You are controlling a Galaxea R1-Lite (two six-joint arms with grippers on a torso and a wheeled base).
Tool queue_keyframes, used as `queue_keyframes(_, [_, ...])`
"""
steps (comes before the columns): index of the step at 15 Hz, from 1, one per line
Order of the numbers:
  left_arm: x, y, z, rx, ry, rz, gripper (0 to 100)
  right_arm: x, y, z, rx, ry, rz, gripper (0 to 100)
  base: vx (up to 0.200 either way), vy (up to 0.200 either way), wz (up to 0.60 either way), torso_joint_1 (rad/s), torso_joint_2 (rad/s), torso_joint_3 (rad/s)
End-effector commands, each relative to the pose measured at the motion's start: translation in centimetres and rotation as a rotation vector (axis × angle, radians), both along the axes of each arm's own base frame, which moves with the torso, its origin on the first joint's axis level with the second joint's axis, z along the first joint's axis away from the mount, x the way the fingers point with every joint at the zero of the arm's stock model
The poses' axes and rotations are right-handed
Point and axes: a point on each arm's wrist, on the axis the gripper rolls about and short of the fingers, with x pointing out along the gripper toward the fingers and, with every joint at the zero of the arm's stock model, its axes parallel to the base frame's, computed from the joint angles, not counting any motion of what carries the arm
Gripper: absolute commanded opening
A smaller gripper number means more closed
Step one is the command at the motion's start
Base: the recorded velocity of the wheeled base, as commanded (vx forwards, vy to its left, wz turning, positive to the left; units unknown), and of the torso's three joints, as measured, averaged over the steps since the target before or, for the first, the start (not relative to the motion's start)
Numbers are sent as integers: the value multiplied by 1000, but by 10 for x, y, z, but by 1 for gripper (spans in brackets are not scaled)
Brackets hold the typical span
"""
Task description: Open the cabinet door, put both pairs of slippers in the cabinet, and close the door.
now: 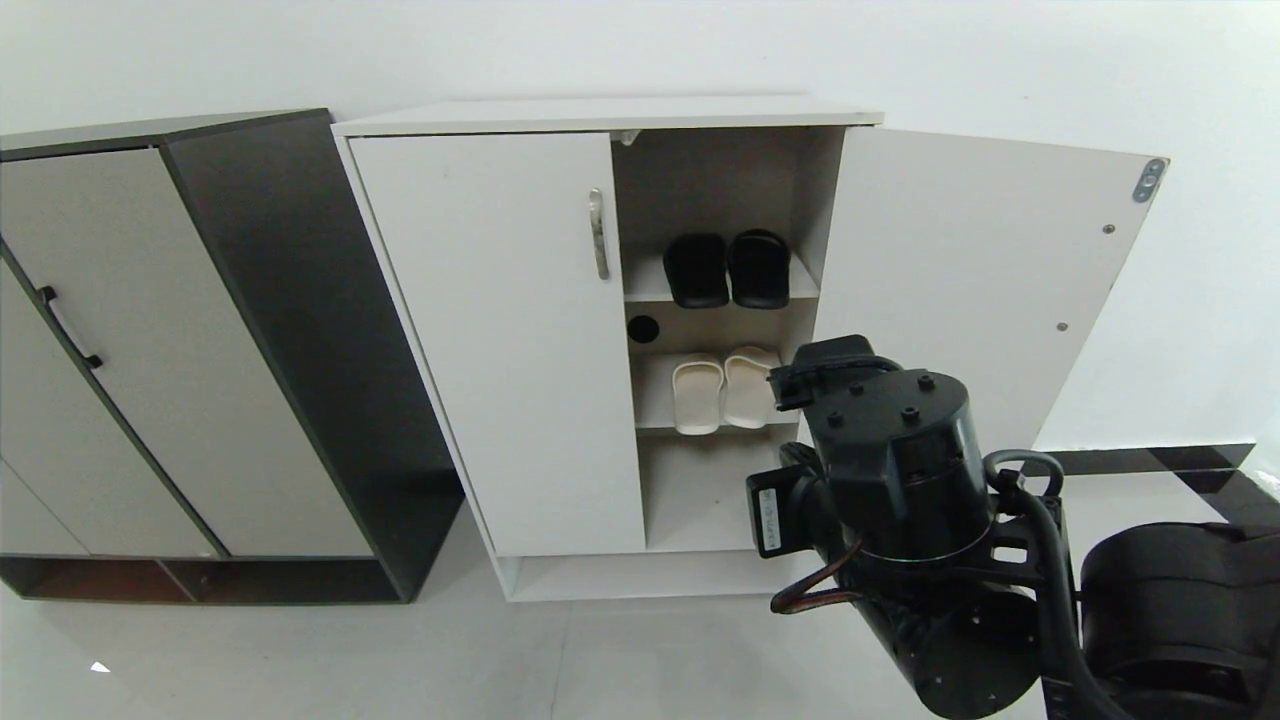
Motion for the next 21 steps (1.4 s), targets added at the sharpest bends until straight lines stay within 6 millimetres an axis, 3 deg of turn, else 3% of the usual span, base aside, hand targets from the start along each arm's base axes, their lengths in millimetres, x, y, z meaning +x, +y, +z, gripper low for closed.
queue_keyframes(1, [0, 0, 0, -1, 0, 0, 0, 1, -1, -2, -14, 2, -1, 0, 0, 0, 0, 0, 0, 0])
queue_keyframes(12, [0, 0, 0, -2, 0, 0, 0, 4, -1, -5, -25, 8, -9, 0, 0, 0, 0, 0, -10, -10])
queue_keyframes(21, [0, 0, 0, -2, 0, 0, 0, 5, 0, -8, -34, 13, -9, 0, 0, 0, 0, 56, -395, -338])
